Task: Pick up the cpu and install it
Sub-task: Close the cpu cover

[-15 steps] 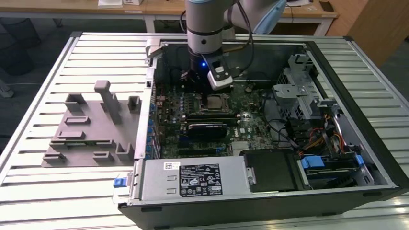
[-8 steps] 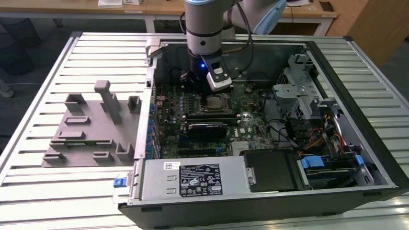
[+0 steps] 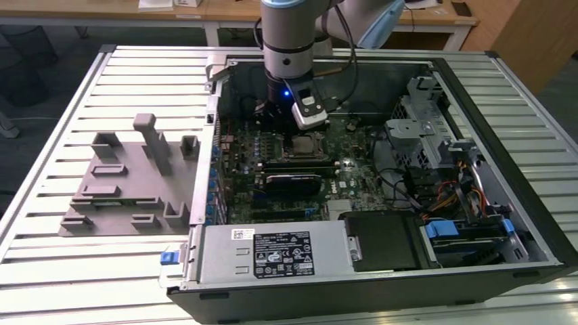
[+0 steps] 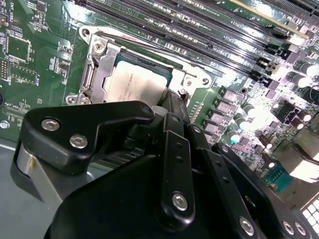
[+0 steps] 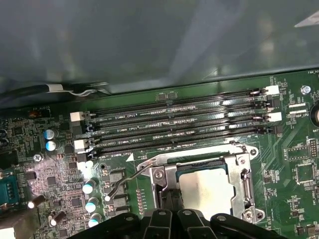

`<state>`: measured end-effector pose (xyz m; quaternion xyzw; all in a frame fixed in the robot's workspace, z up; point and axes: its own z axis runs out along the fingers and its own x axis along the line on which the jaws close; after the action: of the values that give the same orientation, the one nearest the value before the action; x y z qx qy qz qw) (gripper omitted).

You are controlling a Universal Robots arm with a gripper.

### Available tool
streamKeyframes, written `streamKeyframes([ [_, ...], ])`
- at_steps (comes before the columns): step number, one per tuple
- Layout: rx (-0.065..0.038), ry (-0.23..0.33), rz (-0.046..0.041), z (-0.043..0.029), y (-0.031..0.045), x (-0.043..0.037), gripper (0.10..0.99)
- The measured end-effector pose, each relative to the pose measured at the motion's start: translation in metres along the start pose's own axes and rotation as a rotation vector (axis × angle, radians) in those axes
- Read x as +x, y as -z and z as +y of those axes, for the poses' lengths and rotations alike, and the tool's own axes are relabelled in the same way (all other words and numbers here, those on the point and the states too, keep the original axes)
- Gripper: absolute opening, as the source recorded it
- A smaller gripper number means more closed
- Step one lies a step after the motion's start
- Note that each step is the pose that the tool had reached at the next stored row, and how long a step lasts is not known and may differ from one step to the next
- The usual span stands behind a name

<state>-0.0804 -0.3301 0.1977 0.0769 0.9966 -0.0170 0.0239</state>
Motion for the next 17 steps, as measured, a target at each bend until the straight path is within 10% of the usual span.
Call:
streamKeyframes([
  [17, -0.007, 0.0, 0.0007, -0.0004, 0.0023, 0.0028, 0.106],
])
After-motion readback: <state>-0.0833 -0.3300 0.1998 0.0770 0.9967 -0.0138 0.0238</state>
